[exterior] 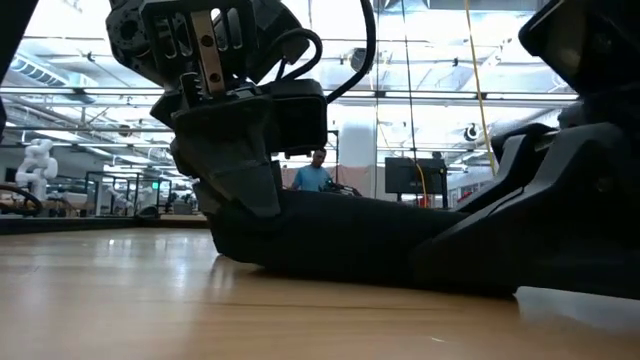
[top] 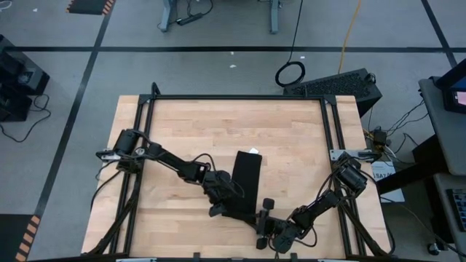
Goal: Roll napkin
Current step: Roll the black napkin
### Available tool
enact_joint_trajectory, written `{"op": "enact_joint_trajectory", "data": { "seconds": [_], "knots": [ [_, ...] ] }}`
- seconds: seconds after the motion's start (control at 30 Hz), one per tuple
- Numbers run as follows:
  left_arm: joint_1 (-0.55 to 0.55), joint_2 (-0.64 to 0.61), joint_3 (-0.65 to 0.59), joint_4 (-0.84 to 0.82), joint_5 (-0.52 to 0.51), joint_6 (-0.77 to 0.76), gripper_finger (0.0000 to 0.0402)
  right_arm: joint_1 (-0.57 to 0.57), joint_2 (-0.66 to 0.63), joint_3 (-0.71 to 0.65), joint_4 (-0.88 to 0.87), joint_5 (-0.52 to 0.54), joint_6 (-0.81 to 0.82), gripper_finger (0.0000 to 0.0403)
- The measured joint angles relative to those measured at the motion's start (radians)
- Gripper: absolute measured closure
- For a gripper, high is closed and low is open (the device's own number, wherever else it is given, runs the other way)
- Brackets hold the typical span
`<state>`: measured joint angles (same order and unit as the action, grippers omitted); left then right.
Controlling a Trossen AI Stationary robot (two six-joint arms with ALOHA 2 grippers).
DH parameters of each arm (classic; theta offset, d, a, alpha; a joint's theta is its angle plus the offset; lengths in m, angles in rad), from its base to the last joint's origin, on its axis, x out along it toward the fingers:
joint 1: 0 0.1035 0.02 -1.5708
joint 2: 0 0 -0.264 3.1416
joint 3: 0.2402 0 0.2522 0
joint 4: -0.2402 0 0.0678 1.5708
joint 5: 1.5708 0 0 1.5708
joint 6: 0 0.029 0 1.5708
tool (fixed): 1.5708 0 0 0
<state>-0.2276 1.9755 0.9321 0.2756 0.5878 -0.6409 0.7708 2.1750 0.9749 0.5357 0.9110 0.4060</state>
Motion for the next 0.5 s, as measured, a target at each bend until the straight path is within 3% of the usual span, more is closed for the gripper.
{"op": "enact_joint_trajectory", "data": {
  "seconds": [0.2, 0.33, 0.5],
  "knots": [
    [-0.012, -0.007, 0.0, 0.0, -0.02, 0.02, 0.034, -0.002, -0.001, 0.001, -0.058, -0.025, 0.095, 0.0375],
    [-0.013, -0.04, -0.005, -0.051, -0.003, 0.052, 0.0282, -0.004, -0.002, 0.002, -0.067, -0.033, 0.137, 0.0396],
    [0.004, -0.151, -0.004, -0.254, 0.007, 0.161, 0.0206, -0.005, -0.002, 0.002, -0.073, -0.04, 0.2, 0.0395]
  ]
}}
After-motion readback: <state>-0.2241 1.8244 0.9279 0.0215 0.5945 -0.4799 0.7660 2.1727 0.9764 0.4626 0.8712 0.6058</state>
